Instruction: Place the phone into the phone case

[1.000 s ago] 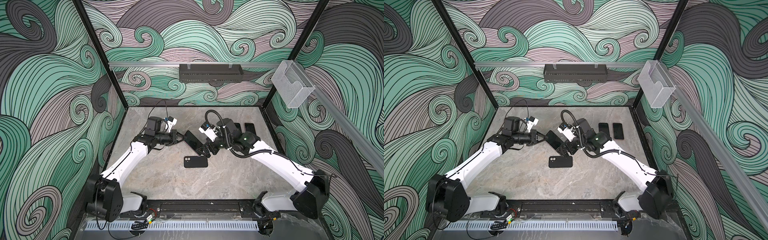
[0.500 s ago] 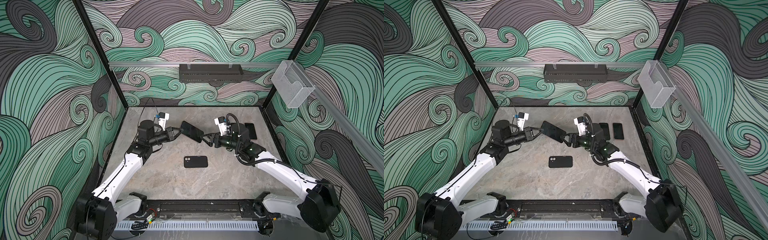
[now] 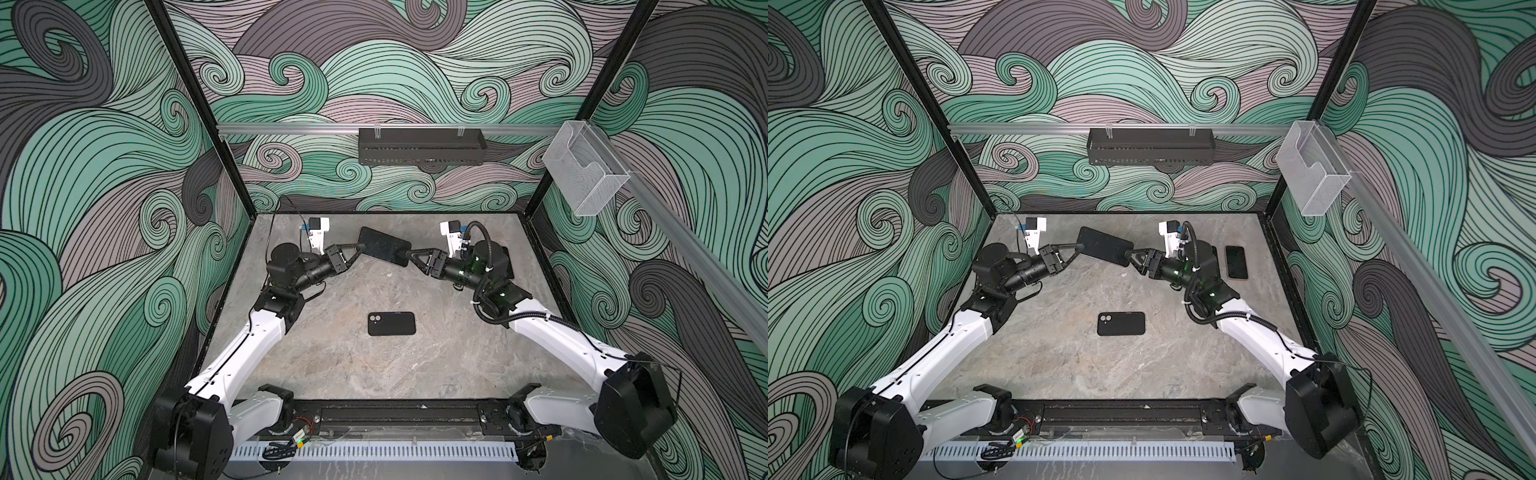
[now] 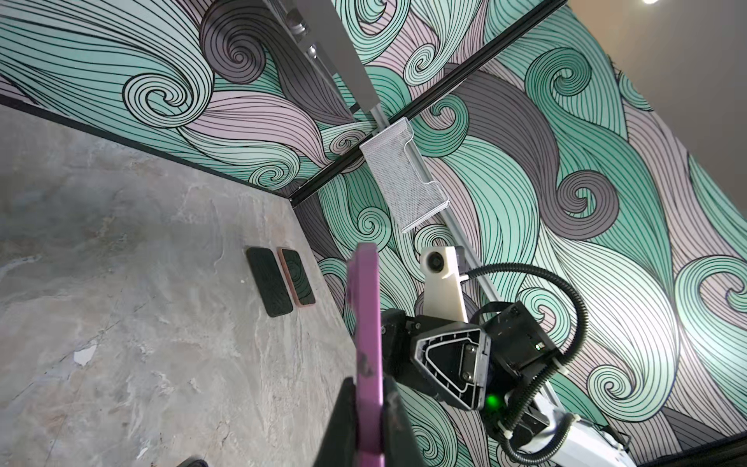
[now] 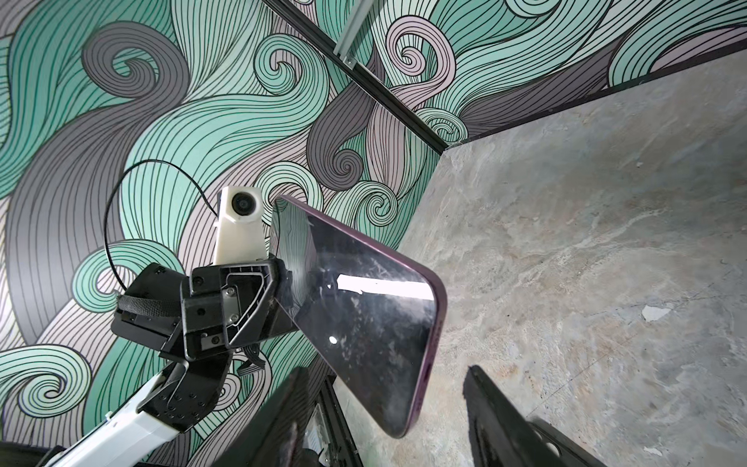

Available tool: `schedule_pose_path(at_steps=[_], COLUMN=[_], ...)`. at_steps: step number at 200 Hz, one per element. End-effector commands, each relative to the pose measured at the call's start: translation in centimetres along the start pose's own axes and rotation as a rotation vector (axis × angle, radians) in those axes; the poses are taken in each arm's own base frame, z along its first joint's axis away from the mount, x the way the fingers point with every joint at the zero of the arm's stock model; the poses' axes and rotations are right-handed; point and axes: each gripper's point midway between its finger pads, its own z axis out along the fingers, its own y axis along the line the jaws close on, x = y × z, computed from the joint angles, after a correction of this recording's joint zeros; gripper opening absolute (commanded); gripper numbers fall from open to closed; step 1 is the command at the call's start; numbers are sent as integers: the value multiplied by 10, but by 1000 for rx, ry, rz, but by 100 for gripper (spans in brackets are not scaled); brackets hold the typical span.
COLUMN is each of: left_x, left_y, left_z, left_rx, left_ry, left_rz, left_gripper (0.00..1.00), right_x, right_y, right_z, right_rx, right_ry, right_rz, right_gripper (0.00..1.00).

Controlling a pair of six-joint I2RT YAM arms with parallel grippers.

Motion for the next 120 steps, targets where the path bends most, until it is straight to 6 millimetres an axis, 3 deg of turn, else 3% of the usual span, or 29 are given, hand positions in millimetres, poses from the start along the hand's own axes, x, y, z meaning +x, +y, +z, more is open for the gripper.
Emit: schedule_pose_path(at_steps=[1,50,120], left_x=[-19,-21,-23], left_y=[-33,-39,-39], left_z=[-5,-3,-1], left_rx=[114,164,187], left_ry=[-59,-59,-67], left_rz=[45,10,-23], left_gripper=[0,0,0], right_x=[-7,-13,-21], right_y=[12,29,53], right_z=[3,6,0], right_rx=[-88,-196,-305], right_ry=[-14,-19,-45], right_rz=[38,31,23], right_gripper=[59,50,29])
